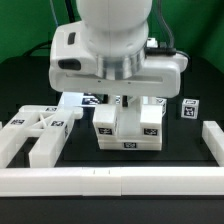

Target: Assemble chair

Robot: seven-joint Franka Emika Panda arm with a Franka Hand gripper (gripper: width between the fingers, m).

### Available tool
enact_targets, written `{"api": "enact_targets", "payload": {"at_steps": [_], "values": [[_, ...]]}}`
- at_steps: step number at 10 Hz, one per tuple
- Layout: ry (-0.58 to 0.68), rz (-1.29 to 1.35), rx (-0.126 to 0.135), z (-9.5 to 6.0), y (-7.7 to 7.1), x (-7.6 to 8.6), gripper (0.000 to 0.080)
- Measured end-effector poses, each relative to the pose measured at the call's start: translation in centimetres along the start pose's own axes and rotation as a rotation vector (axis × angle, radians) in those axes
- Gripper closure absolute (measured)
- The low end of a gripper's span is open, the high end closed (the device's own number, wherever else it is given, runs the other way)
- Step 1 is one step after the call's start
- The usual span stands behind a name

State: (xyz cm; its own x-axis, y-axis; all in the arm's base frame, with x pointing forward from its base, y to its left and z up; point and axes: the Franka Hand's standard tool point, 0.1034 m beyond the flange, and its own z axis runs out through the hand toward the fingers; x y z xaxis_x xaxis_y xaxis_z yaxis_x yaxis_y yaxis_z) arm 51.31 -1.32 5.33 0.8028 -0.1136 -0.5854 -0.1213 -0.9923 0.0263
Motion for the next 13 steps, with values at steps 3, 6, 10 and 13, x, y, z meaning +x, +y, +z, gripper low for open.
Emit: {"api": "enact_targets", "payload": {"at_steps": [3,6,10,13], "values": [[-0.186,-0.003,0.007,0.0,0.4,-1.2,0.0547],[-0.372,0.009,0.018,-0.5,0.6,-3.0,0.0547],[-0.370,0.016,0.020,-0.4,0.9,-2.5,0.0547],[-0.483,0.030,0.052,-0.5,2.1,-3.9,0.0547]]}}
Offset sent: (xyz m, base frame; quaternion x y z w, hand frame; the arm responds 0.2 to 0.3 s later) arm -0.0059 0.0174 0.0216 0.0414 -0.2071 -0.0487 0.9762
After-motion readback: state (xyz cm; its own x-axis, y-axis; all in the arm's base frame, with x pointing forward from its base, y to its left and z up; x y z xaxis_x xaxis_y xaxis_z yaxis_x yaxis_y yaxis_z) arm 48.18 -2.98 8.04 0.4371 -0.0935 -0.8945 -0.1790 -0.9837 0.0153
